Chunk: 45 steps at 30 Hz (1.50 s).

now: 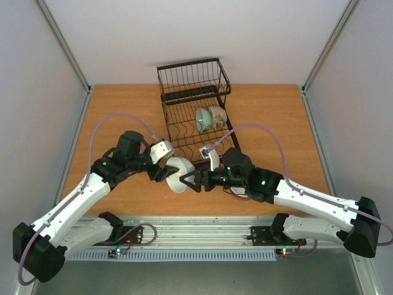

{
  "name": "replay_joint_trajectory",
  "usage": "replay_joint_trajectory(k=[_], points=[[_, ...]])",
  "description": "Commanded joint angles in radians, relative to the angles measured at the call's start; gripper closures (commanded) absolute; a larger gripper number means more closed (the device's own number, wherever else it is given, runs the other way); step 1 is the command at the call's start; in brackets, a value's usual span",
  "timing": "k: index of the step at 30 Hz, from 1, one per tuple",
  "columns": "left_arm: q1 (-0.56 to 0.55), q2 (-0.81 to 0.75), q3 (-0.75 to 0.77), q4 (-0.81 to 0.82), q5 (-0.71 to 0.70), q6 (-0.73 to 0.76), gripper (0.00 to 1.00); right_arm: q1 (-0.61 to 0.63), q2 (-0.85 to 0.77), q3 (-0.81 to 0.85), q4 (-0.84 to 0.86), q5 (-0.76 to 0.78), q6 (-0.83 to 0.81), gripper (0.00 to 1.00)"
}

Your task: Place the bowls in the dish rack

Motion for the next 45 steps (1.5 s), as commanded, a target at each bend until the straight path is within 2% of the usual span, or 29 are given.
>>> replay_joint_trajectory(k=[1,7,12,24,35,45], points=[[0.001,-0.029,-0.003,0.083,-0.081,-0.017,0.23,0.004,0.008,0.132,-0.264,0.169,-0.199,0.94],[0.001,-0.053,-0.02,0.147,-0.254,-0.041,0.21,-0.02,0.156,0.272,-0.413,0.417,-0.346,0.94],[-0.001,-0.057,-0.031,0.168,-0.306,-0.044,0.2,-0.074,0.36,0.425,-0.437,0.528,-0.443,0.94],[0.002,-0.082,-0.052,0.166,-0.32,-0.029,0.18,-0.243,0.696,0.728,-0.424,0.566,-0.561,0.95],[0.002,-0.075,-0.061,0.163,-0.294,-0.026,0.18,-0.26,0.938,0.979,-0.455,0.639,-0.661,0.95],[0.002,-0.077,-0.068,0.167,-0.291,-0.021,0.18,-0.26,1.048,1.056,-0.475,0.806,-0.724,0.95]])
